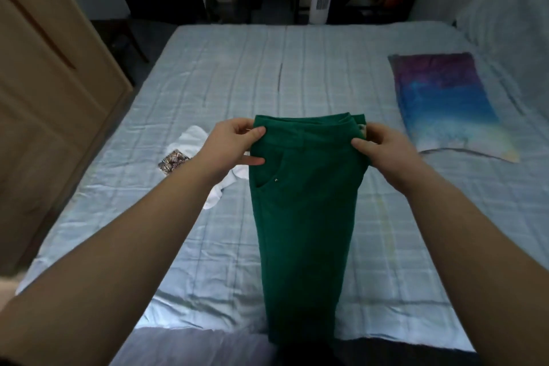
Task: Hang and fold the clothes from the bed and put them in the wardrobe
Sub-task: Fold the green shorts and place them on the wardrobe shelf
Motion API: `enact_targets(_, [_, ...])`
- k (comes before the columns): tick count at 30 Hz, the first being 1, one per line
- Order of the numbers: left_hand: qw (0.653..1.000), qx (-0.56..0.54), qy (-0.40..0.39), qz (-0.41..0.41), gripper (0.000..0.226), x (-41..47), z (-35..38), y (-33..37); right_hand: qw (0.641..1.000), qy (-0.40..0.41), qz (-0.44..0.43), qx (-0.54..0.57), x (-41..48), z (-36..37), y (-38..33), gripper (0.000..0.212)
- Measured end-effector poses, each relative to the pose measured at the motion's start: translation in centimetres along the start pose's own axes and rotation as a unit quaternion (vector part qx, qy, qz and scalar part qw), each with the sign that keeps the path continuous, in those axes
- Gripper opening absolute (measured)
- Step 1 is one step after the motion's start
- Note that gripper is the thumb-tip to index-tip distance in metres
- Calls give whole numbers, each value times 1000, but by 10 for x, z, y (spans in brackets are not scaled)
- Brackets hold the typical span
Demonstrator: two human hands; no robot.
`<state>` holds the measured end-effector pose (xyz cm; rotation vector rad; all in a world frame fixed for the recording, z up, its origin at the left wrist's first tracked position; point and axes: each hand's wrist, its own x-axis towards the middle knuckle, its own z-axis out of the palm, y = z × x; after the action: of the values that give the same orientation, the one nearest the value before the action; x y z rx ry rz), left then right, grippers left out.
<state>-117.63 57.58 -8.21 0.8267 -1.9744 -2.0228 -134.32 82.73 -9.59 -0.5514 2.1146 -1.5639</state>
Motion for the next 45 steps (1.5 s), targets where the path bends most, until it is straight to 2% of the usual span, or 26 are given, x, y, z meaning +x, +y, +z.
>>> enact_targets(4, [995,11,32,-90,17,103,32,-66,997,3,75,-3,98,5,90,18])
enact_targets(10, [979,10,118,-165,20,279,65,-178,989,10,138,-57,256,37,228,29])
enact_targets(17, [960,66,150,-229,9,397,67,-302,958,-9,118,-260,345,81,361,25])
enact_targets(21, [951,63,180,-245,20,419,64,-346,936,14,93,-339,358,90,398,29])
enact_targets(24, [959,82,189,-192,26,413,66,-356,935,29,82,-345,354,94,401,29])
enact_targets(27, [966,114,162,-167,46,383,63,-353,951,60,100,-287,337,95,394,37])
enact_targets(30, [958,172,135,-187,53,337,57,-353,962,73,153,-214,296,97,380,51])
enact_targets(34, [943,185,103,-257,52,260,57,-358,960,61,216,-167,204,100,364,53])
enact_targets(39, [922,263,67,-276,50,146,58,-379,951,75,279,-114,72,111,368,42])
enact_targets(41, [928,231,68,-285,48,102,58,-391,943,84,308,-95,24,117,372,43])
enact_targets(44, [937,106,48,-331,48,39,64,-405,928,82,352,-89,-40,126,379,44])
enact_targets(45, [934,119,36,-336,47,21,65,-411,924,77,364,-91,-59,129,381,44])
